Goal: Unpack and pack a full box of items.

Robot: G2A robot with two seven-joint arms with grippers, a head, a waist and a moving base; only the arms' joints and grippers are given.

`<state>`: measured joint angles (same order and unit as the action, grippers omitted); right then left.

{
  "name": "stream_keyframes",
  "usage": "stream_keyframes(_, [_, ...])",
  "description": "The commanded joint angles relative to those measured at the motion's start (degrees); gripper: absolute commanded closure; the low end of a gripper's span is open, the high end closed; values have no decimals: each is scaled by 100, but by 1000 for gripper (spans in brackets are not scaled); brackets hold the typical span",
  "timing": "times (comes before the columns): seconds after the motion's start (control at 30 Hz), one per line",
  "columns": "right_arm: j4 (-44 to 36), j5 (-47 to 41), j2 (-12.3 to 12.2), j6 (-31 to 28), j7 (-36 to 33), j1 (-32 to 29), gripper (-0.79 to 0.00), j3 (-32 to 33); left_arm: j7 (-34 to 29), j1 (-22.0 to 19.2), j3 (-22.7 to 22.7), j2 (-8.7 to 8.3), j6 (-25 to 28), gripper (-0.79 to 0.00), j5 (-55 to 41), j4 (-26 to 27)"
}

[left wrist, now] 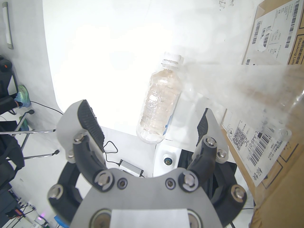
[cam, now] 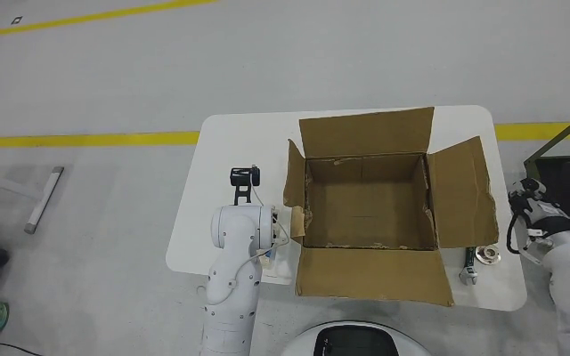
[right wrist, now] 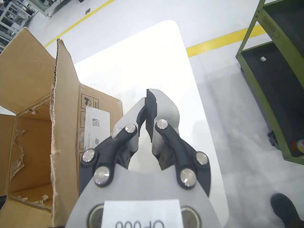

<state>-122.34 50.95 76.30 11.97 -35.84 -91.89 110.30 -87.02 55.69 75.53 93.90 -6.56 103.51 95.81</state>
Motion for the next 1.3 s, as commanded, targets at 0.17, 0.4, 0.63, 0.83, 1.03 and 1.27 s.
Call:
stream_keyframes(0.17, [-184,-964,102,-329,2152,-37,0,98,0,0,0,0,0,-785,0,0])
stream_keyframes(0.4, [-662,-1389,115,-1636,2982,-290,0,86,0,0,0,0,0,-785,0,0])
stream_keyframes(0.63, [-925,-462,68,-2083,2566,-98,0,-792,0,0,0,0,0,-785,0,0])
stream_keyframes(0.83, [-678,67,49,-2270,2445,328,0,-1561,0,0,0,0,0,-785,0,0])
stream_keyframes(1.03, [-318,38,25,-2246,2139,615,0,-1695,250,140,162,-10,165,-785,-441,99])
stream_keyframes(1.27, [47,-276,-9,-2144,1687,861,0,-1656,-98,172,552,-108,1652,-785,-1503,192])
